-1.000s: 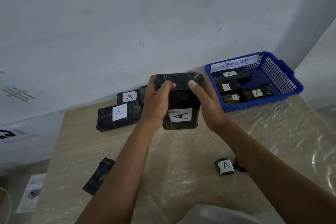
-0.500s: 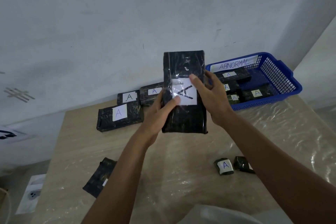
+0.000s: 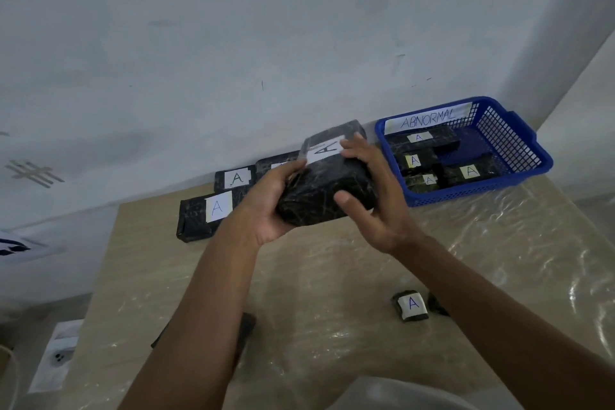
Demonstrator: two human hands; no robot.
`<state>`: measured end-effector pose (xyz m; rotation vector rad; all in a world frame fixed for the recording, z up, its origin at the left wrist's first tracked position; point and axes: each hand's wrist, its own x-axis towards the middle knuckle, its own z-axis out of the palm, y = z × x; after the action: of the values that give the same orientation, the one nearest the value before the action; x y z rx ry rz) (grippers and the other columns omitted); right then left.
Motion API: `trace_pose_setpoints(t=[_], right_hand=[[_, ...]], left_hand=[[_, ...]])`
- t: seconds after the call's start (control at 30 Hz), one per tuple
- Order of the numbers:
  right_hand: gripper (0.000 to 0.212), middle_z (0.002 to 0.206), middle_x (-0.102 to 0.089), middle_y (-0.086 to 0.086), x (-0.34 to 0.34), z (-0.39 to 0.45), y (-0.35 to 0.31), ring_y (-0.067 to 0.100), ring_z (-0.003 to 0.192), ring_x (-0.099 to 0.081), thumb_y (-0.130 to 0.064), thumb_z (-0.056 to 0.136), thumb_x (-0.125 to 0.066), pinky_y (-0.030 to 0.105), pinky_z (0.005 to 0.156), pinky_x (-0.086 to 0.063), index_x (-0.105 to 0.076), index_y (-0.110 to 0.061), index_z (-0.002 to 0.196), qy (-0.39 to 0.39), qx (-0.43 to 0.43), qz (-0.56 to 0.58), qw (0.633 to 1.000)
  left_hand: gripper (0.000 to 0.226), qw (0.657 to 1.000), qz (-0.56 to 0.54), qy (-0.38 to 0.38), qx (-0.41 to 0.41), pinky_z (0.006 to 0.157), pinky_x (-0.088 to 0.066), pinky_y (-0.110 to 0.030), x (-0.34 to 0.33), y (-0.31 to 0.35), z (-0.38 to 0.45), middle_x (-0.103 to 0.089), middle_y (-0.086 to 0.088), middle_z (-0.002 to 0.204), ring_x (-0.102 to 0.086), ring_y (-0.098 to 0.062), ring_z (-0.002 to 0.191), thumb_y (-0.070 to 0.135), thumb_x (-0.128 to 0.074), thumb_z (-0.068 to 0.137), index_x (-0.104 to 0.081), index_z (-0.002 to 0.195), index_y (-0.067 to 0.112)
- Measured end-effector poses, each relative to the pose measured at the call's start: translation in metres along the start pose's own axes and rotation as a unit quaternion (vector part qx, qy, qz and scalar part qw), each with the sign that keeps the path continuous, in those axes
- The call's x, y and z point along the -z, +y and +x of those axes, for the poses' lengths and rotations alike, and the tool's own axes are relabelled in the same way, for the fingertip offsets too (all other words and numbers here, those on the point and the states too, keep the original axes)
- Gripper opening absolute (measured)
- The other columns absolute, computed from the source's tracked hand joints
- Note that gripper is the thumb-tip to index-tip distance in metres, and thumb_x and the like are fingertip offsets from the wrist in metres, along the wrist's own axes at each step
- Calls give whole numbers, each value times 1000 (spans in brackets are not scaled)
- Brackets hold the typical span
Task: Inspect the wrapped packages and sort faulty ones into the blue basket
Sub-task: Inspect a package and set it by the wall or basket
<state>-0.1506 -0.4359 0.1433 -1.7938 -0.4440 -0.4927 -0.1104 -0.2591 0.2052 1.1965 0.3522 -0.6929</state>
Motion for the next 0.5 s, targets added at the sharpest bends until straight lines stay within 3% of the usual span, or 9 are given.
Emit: trace_pose_setpoints(t=[0.07, 0.13, 0.2, 0.27, 0.33, 0.37, 0.43, 0.5], right_hand=[[43, 129, -58, 14, -2, 7, 2, 23, 137, -51, -29, 95, -57, 52, 108, -49, -55, 4, 122, 68, -6, 23, 997], [33, 112, -60, 10, -4, 13, 1, 14, 106, -62, -26, 98, -53, 44, 81, -59, -56, 3, 114, 123, -64, 84, 987], [21, 92, -59, 4, -4, 17, -3, 10, 81, -57, -22, 100, -51, 30, 68, -51, -57, -3, 106, 167, -114, 140, 969], [11, 82, -58, -5, -6, 17, -9, 10, 75, -55, -25, 99, -52, 29, 68, -48, -59, -16, 96, 203, -167, 194, 945], [11, 82, -60, -11, -11, 17, -18, 4, 74, -60, -25, 101, -54, 26, 68, -52, -59, -26, 91, 236, -237, 244, 911], [13, 85, -61, -10, -13, 16, -21, 1, 75, -62, -24, 102, -54, 26, 69, -54, -59, -28, 91, 243, -258, 254, 900], [9, 88, -63, -5, -13, 15, -25, 4, 78, -65, -25, 101, -55, 24, 69, -55, -61, -23, 94, 226, -247, 259, 906], [12, 87, -63, -2, -12, 15, -28, 6, 79, -65, -19, 101, -54, 21, 69, -54, -60, -9, 101, 177, -202, 245, 932]], left_hand=[[39, 999, 14, -34, -9, 89, -55, -41, -4, 0, -3, -75, -12, 109, -71, -28, 97, 43, -54, 100, -68, 121, 13], [38, 997, 54, -52, -27, 102, -41, -45, -9, -1, -5, -76, -8, 109, -64, -19, 102, 53, -50, 99, -68, 113, 23], [42, 993, 89, -53, -63, 115, -24, -40, -17, -5, -5, -76, -6, 117, -61, -3, 110, 59, -46, 100, -71, 107, 26], [53, 984, 107, -39, -140, 124, -25, -45, -25, -12, -2, -73, -6, 128, -63, -12, 125, 63, -50, 97, -70, 123, 21], [70, 966, 128, -13, -226, 120, -37, -49, -32, -26, 2, -67, -3, 135, -60, -17, 130, 71, -58, 90, -59, 139, 20], [68, 953, 143, 15, -269, 114, -44, -46, -34, -34, 4, -68, 1, 132, -62, -16, 126, 68, -60, 89, -56, 140, 23], [42, 911, 165, 97, -366, 101, -52, -34, -34, -48, 6, -71, 13, 110, -67, -10, 109, 47, -62, 93, -61, 127, 24], [21, 888, 146, 139, -414, 91, -53, -32, -33, -55, 6, -68, 7, 95, -66, -14, 95, 28, -60, 96, -63, 113, 16]])
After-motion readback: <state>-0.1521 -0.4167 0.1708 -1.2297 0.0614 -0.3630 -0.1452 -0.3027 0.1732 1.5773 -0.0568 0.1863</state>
